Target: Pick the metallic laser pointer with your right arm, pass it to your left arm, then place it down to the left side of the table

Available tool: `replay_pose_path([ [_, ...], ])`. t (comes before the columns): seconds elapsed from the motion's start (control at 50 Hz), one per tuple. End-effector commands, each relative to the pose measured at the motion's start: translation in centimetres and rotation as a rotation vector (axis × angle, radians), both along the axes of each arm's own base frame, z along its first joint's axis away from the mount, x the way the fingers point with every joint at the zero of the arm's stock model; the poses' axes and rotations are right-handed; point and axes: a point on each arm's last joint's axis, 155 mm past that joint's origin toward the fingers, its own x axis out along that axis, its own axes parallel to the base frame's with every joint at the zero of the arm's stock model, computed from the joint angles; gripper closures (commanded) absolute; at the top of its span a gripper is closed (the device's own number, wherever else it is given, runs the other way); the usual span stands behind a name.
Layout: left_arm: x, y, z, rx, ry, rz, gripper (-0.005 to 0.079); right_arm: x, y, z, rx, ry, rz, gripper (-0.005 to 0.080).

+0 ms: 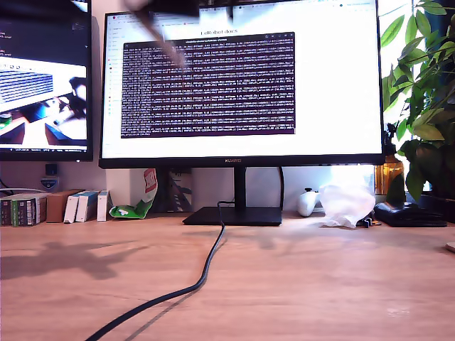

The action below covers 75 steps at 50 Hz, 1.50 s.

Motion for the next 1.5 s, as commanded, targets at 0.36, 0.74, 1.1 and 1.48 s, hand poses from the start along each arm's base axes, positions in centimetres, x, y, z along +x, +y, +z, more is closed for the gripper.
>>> replay_pose_path([
  [0.36, -2.4, -2.8, 7.0, -0.158, -0.200, -0.134, 0.0306, -6.9, 2.7, 8.5, 0.139, -0.045, 0.196, 0.0765],
  [0.74, -2.8, -3.4, 7.9, -0.199, -0.206, -0.146, 0.0391, -8.8, 3.8, 8.8, 0.153, -0.057, 0.246, 0.0765],
  [1.1, -2.3, -3.2, 7.8, -0.202, -0.201, -0.122, 0.0568, -9.9, 4.2, 9.0, 0.162, -0.061, 0.282, 0.0765],
  [1.48, -2.2, -3.2, 7.7, -0.202, -0.201, -0.122, 0.0757, -11.1, 4.8, 9.0, 0.161, -0.056, 0.310, 0.0765],
])
